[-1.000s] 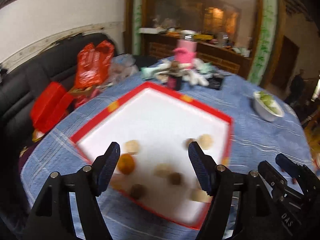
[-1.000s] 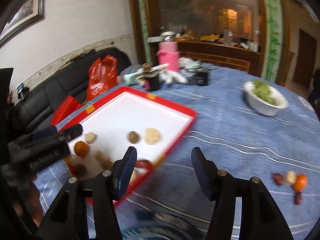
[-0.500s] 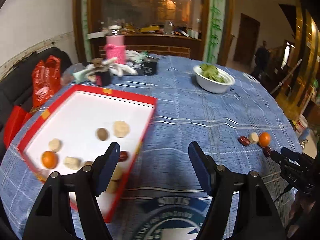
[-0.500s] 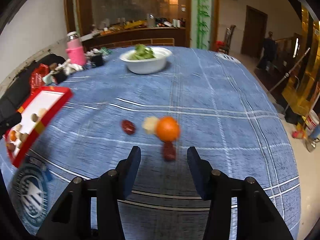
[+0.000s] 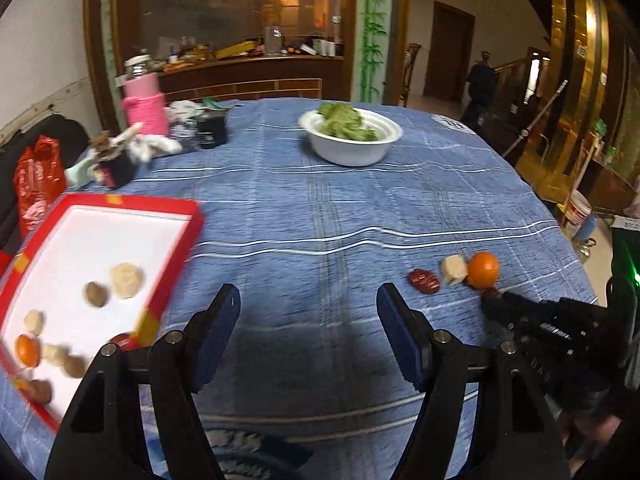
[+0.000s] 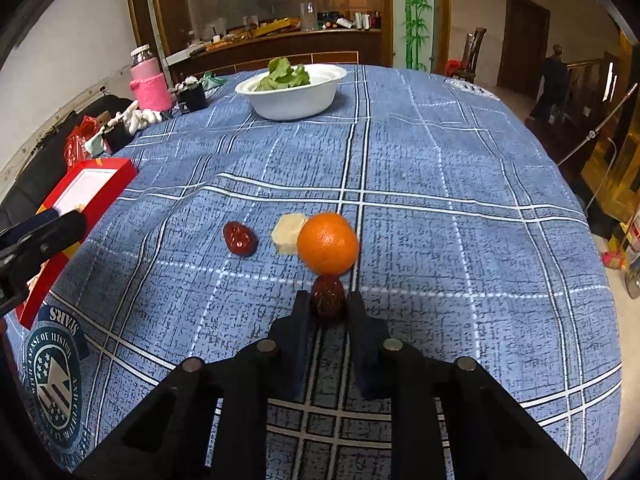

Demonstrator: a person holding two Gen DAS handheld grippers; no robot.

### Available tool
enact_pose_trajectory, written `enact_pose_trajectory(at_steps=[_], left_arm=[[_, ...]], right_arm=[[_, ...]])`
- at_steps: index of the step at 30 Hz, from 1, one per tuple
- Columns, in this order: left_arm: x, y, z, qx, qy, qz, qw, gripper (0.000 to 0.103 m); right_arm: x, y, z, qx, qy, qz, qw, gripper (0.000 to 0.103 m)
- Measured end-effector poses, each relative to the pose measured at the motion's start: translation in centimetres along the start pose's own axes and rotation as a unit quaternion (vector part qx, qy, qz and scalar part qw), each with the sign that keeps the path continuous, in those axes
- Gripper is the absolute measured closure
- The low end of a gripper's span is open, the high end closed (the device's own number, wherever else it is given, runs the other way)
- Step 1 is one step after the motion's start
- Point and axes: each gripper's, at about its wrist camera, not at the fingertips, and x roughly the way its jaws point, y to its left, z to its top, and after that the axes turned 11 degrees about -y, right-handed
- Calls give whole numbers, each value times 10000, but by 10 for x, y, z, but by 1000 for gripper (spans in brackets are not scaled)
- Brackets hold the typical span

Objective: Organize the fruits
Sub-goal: 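Grasp a red date with the right gripper while the left gripper grasps another red date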

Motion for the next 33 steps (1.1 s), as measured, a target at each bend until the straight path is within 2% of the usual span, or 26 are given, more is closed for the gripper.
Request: enact_pose_trajectory(at_steps=[14,21,23,24,25,27,33], left_arm=[[46,-55,1,496,306,-777,9953,33],[66,-73,-10,738,558,-842,9921,35],[72,-70,-11,656,735,-821,9917,54],[72,-69,-9,632,685,-761,9927,71],[74,-68,-8,644,692,-734,9928,83],[73,-67,-8,696,681,-726,9926,88],[63,-63,-12,663,635,-837,9923,89]], right_arm=[[-9,-20,3,433,-192,211,9987,84],[-14,-28,6,591,-287,298,9974,84],[-15,-27,7,588,-320,332,9972,84],[-16,-27,7,588,-329,338,9972,84],[-16,-27,7,595,-341,343,9971,84],[-16,-28,8,619,-353,347,9969,84],[-17,-30,7,597,-385,318,9970,84]])
